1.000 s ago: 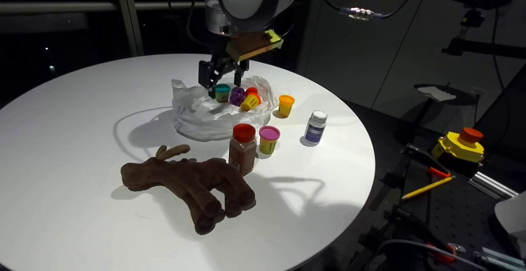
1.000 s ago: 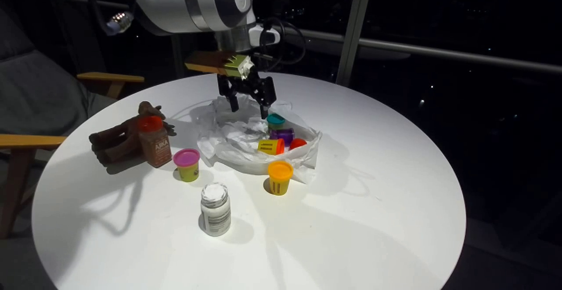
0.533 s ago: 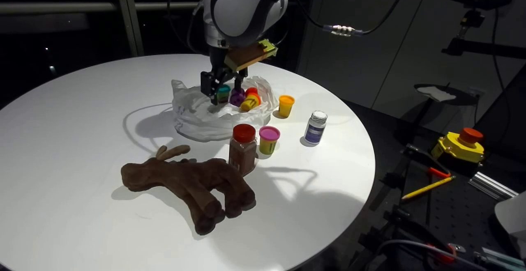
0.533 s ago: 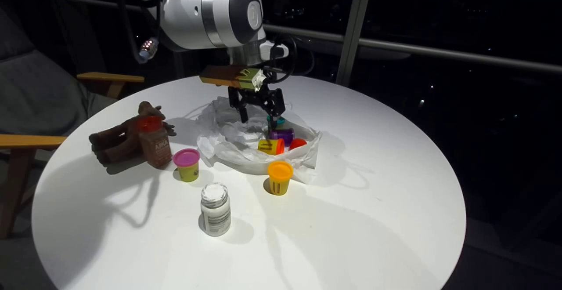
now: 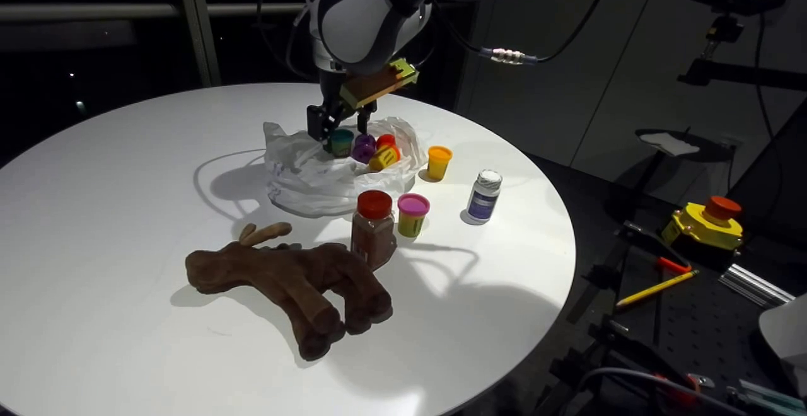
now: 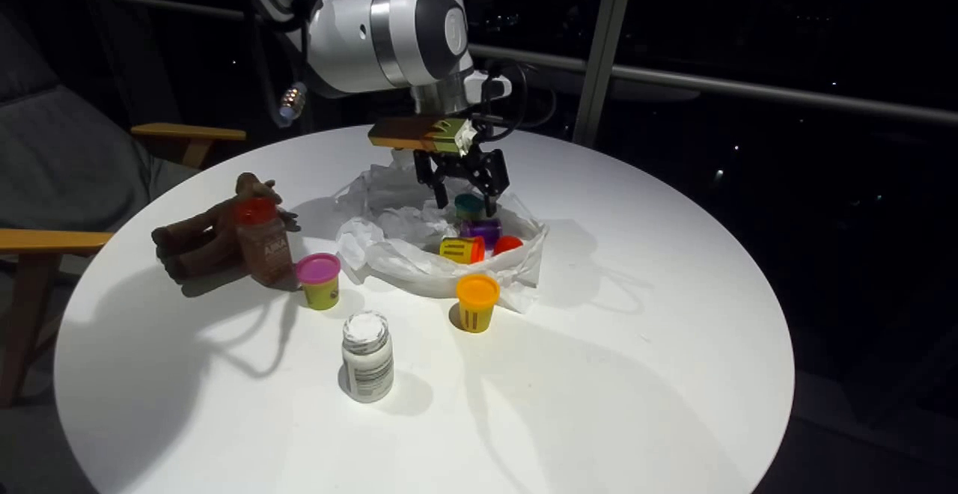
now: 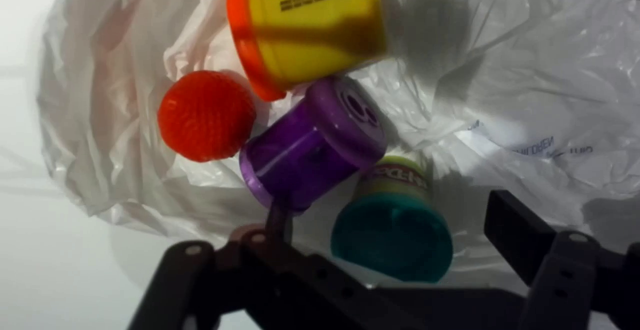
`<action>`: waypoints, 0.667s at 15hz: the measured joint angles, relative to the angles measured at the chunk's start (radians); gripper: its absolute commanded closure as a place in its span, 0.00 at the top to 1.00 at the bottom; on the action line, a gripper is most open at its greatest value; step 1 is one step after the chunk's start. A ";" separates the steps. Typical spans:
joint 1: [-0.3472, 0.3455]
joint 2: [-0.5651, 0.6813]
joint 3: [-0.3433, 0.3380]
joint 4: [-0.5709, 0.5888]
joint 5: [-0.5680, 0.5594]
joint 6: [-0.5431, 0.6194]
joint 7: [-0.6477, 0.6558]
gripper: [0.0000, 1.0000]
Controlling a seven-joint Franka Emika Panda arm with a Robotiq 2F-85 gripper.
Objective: Remove the things from the plastic bag and put them on the table
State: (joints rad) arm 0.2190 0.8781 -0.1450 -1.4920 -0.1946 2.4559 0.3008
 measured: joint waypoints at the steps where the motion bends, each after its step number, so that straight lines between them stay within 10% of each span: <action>1: -0.001 0.008 -0.001 0.013 0.000 -0.001 0.000 0.70; 6: -0.001 0.036 -0.005 0.060 0.000 -0.011 0.005 0.26; 10: 0.005 0.027 -0.021 0.066 0.000 -0.020 0.039 0.23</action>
State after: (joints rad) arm 0.2238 0.9052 -0.1658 -1.4264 -0.1945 2.4357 0.3398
